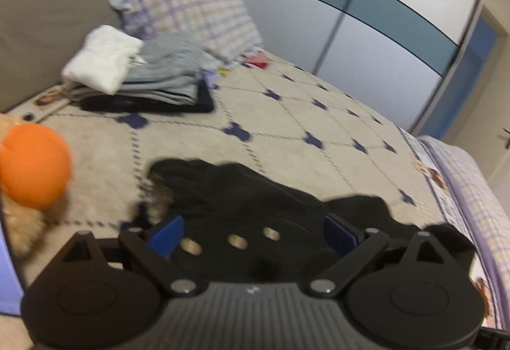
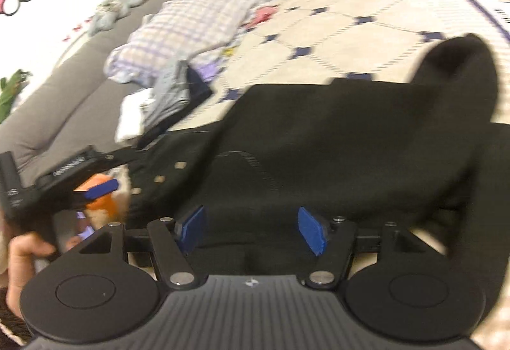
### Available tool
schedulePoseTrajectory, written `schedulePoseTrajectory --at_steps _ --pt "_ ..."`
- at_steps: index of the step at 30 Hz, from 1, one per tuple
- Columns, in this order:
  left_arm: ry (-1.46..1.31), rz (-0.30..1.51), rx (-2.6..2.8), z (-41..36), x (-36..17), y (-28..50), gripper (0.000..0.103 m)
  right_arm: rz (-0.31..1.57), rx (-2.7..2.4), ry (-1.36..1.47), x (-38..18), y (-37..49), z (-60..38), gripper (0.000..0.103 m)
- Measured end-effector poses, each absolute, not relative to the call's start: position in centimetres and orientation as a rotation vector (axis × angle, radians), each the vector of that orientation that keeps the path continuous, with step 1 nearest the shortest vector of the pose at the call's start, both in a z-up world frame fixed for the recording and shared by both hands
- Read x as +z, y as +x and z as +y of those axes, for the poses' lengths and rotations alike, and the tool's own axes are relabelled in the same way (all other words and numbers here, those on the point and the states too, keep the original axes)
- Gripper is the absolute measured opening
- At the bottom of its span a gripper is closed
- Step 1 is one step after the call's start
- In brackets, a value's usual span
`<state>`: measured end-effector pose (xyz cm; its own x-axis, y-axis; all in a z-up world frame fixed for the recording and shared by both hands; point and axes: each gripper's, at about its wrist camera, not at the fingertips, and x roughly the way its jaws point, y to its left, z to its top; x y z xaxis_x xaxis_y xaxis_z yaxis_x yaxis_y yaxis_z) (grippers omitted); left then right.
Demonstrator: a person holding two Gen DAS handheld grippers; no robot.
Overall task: Fold clothes
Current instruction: 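Lower the cardigan onto the bed and open both grippers, then close the right gripper on the black cardigan's sleeve end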
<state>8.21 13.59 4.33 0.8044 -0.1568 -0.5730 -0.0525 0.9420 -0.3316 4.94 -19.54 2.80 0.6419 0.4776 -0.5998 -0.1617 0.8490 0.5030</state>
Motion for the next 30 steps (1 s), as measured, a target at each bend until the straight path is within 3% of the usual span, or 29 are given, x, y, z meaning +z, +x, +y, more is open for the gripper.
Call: schedulePoseTrajectory --at_steps 13,22,30 --pt "-0.127 0.695 -0.329 1.6 0.5 6.4 0.096 0.776 0.136 0.388 0.4 3.2 -26.0 0.068" --pt "-0.087 0.7 -0.504 -2.0 -1.3 5.2 0.096 0.822 0.054 0.402 -1.3 3.6 -28.5 0.068" --pt "0.192 0.669 -0.64 -5.2 -4.6 1.7 0.095 0.757 0.004 0.406 -0.6 4.6 -29.4 0.069"
